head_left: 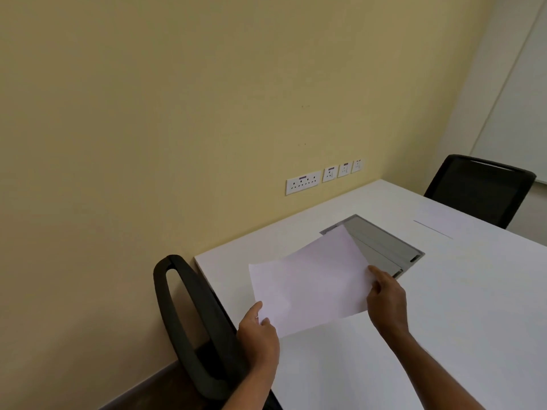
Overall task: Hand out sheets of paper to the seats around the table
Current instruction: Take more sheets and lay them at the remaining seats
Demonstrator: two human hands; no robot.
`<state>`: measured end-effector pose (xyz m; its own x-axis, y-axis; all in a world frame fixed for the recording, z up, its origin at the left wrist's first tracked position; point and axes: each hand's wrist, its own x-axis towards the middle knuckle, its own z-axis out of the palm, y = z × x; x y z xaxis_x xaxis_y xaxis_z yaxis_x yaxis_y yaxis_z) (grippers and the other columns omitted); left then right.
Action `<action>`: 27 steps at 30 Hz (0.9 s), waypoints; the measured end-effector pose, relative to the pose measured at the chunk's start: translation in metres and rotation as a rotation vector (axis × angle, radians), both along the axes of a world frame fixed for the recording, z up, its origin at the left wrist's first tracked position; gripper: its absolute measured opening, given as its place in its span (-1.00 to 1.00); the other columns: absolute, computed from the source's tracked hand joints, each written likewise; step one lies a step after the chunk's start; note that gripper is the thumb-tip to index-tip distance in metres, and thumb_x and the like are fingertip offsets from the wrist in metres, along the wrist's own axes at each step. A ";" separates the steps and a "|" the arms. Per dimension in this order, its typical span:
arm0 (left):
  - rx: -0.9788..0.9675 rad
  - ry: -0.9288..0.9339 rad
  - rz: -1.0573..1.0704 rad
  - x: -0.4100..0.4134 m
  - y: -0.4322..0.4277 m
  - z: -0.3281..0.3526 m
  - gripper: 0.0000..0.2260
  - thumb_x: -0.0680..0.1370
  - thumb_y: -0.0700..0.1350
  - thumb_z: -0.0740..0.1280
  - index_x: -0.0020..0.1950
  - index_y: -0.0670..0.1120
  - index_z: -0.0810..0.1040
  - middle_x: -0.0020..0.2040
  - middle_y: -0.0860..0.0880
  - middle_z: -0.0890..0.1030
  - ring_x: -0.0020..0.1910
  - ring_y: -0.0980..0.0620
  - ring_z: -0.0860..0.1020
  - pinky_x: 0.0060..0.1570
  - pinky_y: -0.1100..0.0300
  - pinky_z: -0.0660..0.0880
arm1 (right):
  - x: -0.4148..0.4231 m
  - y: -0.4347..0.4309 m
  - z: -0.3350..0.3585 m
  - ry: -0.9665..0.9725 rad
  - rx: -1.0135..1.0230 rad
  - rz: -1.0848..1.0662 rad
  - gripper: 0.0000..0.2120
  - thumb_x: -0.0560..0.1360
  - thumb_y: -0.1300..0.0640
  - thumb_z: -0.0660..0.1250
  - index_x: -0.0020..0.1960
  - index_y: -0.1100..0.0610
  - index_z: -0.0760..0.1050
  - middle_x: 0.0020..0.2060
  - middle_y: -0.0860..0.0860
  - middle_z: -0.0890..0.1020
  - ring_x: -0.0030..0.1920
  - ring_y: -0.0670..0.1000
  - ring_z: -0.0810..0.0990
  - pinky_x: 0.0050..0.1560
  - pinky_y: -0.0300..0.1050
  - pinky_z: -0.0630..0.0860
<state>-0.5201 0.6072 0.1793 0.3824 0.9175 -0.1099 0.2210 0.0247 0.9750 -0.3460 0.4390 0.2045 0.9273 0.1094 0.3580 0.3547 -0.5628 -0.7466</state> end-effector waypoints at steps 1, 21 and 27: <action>-0.017 0.002 0.019 0.006 0.002 -0.010 -0.64 0.55 -0.43 0.26 0.31 -0.19 0.54 0.33 -0.18 0.56 0.33 -0.16 0.52 0.17 0.05 0.54 | 0.009 0.006 -0.010 0.003 -0.015 0.011 -0.54 0.53 0.44 0.11 0.34 0.20 0.52 0.25 0.11 0.61 0.25 0.16 0.53 0.30 0.10 0.47; -0.077 0.202 0.302 0.107 0.018 -0.151 -0.62 0.54 -0.50 0.17 0.30 -0.28 0.53 0.25 -0.22 0.58 0.23 -0.18 0.57 0.17 0.10 0.52 | 0.116 0.073 -0.203 0.076 -0.287 0.208 -0.50 0.50 0.48 0.09 0.36 0.21 0.47 0.19 0.13 0.61 0.18 0.17 0.49 0.16 0.01 0.44; -0.078 0.259 0.346 0.115 0.014 -0.186 -0.63 0.53 -0.50 0.19 0.28 -0.30 0.54 0.24 -0.24 0.58 0.23 -0.22 0.56 0.22 -0.01 0.52 | 0.128 0.081 -0.230 0.089 -0.326 0.264 -0.49 0.47 0.52 0.10 0.36 0.25 0.47 0.20 0.15 0.61 0.19 0.19 0.50 0.20 0.04 0.46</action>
